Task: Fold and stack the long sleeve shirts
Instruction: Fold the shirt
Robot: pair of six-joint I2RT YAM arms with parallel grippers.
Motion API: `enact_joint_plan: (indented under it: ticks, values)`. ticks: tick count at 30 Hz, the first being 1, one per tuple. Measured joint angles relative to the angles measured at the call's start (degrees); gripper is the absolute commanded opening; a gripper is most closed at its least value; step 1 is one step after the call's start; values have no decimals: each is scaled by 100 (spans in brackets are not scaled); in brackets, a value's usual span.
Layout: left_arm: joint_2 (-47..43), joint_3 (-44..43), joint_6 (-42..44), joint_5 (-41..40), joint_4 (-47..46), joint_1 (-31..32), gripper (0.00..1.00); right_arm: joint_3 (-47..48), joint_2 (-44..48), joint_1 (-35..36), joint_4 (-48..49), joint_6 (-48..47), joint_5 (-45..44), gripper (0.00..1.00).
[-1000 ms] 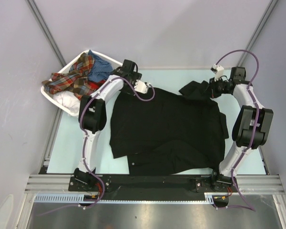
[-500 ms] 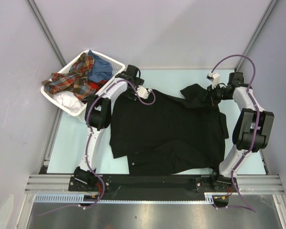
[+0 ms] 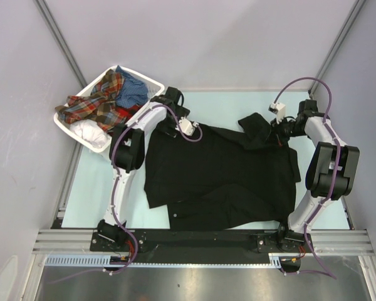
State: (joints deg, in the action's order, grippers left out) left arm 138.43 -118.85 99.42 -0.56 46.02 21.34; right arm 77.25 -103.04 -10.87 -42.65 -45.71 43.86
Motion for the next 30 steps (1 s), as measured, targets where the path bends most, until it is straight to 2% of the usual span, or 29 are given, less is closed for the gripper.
enact_joint_plan:
  ticks: [3, 7, 9, 12, 16, 19, 22, 27, 30]
  values:
    - [-98, 0, 74, 42, 221, 4, 90, -55, 4, 0, -39, -118, -28, 0]
    - [-374, -4, 160, 85, 568, 4, 74, -111, 35, -11, -83, -254, -68, 0]
    - [-546, -11, 168, 96, 754, 4, 72, -140, 55, -20, -116, -321, -96, 0]
    - [-868, -15, 177, 101, 1095, 4, 76, -153, 68, -28, -186, -442, -138, 0]
    - [-1158, -22, 155, 127, 1381, 4, 90, -192, 79, -35, -229, -577, -190, 0]
    - [-1185, -63, 138, 155, 1517, 9, 96, -221, 79, -22, -280, -695, -254, 0]
    - [-1141, -109, 111, 197, 1609, 44, 98, -240, 79, 4, -304, -754, -295, 0]
    - [-699, -671, 136, 219, 1563, 197, 98, -240, 79, 52, -315, -800, -317, 0]
    - [-387, -787, 247, 155, 1462, 317, 92, -240, 79, 68, -315, -802, -334, 0]
